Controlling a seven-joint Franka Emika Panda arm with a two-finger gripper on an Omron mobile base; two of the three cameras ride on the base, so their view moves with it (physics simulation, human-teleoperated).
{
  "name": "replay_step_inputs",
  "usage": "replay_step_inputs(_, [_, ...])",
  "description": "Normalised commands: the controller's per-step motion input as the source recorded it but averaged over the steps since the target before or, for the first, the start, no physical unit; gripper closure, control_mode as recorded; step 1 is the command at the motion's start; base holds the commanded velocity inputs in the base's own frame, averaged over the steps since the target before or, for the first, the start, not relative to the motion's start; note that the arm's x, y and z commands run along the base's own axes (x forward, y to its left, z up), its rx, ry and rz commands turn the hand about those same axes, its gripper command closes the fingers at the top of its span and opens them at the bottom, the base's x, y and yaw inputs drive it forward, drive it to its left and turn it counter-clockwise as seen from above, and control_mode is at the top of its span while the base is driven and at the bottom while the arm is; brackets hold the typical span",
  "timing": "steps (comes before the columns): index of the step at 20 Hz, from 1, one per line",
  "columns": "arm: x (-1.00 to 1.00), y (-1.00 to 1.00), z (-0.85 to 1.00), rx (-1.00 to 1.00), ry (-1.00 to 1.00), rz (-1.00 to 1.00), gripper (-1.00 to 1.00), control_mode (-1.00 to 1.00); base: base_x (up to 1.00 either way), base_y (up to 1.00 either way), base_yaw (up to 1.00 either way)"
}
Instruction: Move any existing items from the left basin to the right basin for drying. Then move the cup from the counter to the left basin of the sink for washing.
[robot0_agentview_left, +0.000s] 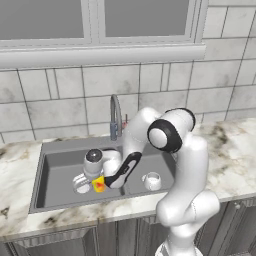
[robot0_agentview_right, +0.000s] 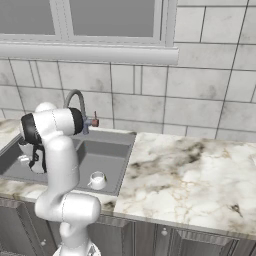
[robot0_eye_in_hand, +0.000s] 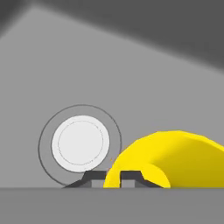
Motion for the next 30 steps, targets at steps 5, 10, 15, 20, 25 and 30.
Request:
replay_step_inputs(5, [0.03,0.0,-0.16,0.0,0.01,0.02,1.0,-1.0,0.0,0.0,0.0])
replay_step_inputs(10, [-0.07,-0.03,-0.05,0.03,-0.01,0.02,-1.0,-1.0,0.0,0.0,0.0])
replay_step_inputs(15, [0.0,0.0,0.0,0.01,-0.02,0.0,-1.0,-1.0,0.0,0.0,0.0])
replay_step_inputs(20, [0.0,0.0,0.09,0.0,0.0,0.0,-1.0,-1.0,0.0,0.0,0.0])
replay_step_inputs(25, [0.0,0.0,0.21,0.0,0.0,0.0,-1.0,-1.0,0.0,0.0,0.0])
replay_step_inputs(30, [0.0,0.0,0.35,0.0,0.0,0.0,-1.0,-1.0,0.0,0.0,0.0])
